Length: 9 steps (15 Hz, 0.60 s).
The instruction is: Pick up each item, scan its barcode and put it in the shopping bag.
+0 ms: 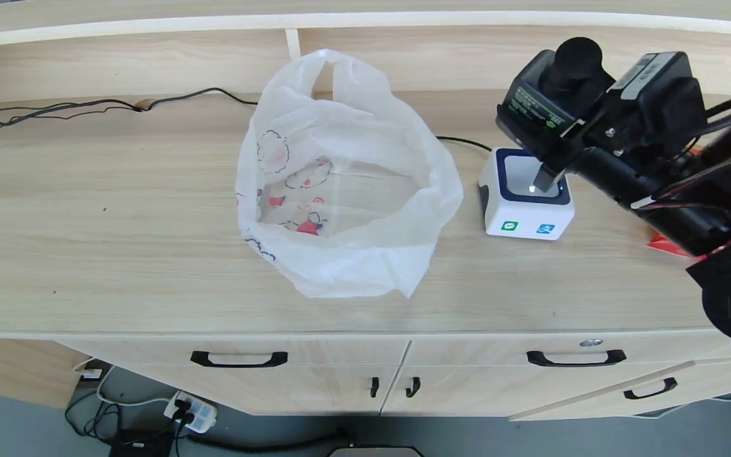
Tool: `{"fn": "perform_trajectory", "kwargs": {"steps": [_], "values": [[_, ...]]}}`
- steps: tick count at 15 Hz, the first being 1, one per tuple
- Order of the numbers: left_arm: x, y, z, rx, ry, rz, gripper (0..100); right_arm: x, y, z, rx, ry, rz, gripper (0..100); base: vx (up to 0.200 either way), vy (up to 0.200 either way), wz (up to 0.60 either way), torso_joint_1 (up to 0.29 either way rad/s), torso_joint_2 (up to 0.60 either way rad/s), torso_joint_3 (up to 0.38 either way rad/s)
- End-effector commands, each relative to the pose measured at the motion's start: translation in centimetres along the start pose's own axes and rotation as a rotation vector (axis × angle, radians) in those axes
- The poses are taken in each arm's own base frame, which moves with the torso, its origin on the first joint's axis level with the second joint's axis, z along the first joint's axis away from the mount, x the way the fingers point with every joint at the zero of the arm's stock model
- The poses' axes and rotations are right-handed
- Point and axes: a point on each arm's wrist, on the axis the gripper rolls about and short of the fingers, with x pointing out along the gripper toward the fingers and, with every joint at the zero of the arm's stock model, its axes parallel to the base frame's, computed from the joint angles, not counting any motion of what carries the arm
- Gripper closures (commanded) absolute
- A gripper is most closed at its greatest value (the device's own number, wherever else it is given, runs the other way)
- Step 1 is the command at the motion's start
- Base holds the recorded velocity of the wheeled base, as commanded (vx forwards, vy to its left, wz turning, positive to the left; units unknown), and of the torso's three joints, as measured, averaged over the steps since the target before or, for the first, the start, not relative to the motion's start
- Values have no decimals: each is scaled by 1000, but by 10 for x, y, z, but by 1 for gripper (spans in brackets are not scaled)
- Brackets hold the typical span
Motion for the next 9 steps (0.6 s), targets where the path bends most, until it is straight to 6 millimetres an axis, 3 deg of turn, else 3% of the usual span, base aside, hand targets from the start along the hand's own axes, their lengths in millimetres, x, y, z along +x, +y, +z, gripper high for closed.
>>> {"fn": "perform_trajectory", "kwargs": {"steps": [1,3,5,9], "values": [[0,0,0,-1,1,0,0,-6,-4,-27,-130,-13,25,100,0,0,0,0,0,0],[0,0,0,-1,0,0,0,-13,7,-36,-220,-37,113,100,0,0,0,0,0,0],[0,0,0,2,0,0,0,-21,7,-51,-298,-70,192,100,0,0,0,0,0,0],[0,0,1,-1,-3,0,0,-20,-1,-62,-316,-113,215,100,0,0,0,0,0,0]]}}
